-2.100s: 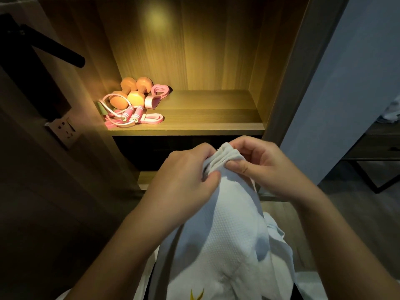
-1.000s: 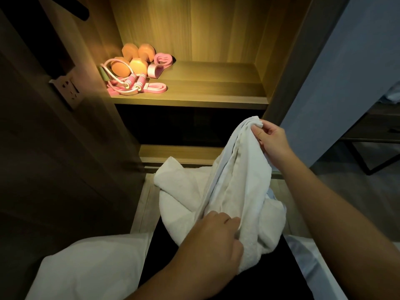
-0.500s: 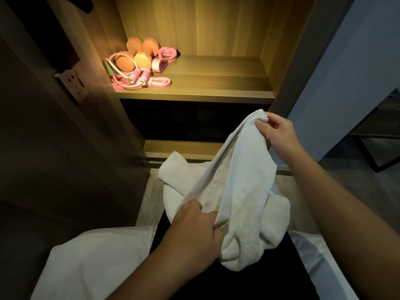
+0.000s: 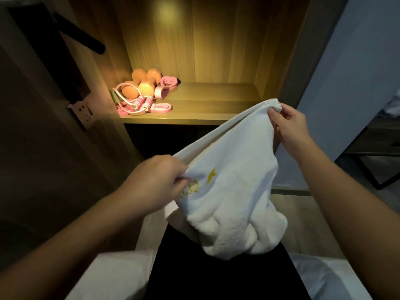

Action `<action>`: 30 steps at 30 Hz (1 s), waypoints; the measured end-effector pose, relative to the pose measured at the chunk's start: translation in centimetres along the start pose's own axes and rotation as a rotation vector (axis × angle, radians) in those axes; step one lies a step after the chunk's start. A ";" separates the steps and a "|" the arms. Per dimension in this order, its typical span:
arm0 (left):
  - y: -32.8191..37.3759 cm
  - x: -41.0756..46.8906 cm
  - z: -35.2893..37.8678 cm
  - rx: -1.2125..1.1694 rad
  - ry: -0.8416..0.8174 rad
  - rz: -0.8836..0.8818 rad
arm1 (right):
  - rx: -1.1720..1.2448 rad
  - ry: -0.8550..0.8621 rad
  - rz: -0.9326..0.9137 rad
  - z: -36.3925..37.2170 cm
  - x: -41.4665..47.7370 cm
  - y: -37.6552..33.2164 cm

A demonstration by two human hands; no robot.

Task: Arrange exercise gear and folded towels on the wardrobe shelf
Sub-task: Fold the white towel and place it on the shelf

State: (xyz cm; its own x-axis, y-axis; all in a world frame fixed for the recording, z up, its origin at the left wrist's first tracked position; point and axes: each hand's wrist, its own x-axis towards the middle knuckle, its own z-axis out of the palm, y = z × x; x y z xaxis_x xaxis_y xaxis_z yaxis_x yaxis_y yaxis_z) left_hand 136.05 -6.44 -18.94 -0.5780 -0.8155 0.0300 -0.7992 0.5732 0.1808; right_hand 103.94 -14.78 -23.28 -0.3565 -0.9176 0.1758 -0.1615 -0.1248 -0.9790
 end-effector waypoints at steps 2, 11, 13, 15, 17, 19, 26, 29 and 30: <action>-1.7 2.1 -3.2 0.062 0.065 -0.044 | 0.026 0.000 -0.056 -0.3 1.6 -3.0; -5.7 10.7 -19.2 0.439 0.338 -0.097 | 0.078 0.039 -0.389 -1.0 9.5 -16.4; -5.2 12.2 -22.1 0.451 0.473 -0.045 | 0.119 0.104 -0.477 -1.8 11.2 -19.5; -4.3 13.1 -23.6 0.506 0.451 -0.030 | -0.003 0.129 -0.508 -2.2 12.4 -21.1; -3.5 13.6 -24.4 0.582 0.363 -0.044 | -0.155 0.142 -0.479 -2.6 13.2 -21.2; -3.2 14.4 -25.2 0.585 0.458 -0.015 | -0.157 0.215 -0.487 -3.3 13.9 -21.4; -3.6 14.5 -24.3 0.595 0.333 -0.075 | -0.216 0.161 -0.409 -2.7 12.3 -18.5; -4.6 13.1 -23.8 0.578 0.315 -0.043 | -0.105 0.116 -0.400 -2.3 10.2 -17.8; -4.7 12.4 -23.5 0.560 0.285 -0.022 | -0.071 0.090 -0.377 -2.3 9.2 -17.5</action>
State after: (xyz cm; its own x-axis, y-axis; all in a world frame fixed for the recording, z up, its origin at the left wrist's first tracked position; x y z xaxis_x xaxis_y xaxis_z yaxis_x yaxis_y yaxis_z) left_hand 136.55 -21.11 3.68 -0.5554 -0.7729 0.3067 -0.8201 0.4482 -0.3557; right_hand 101.31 -20.20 -4.29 -0.3388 -0.7750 0.5335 -0.3591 -0.4176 -0.8347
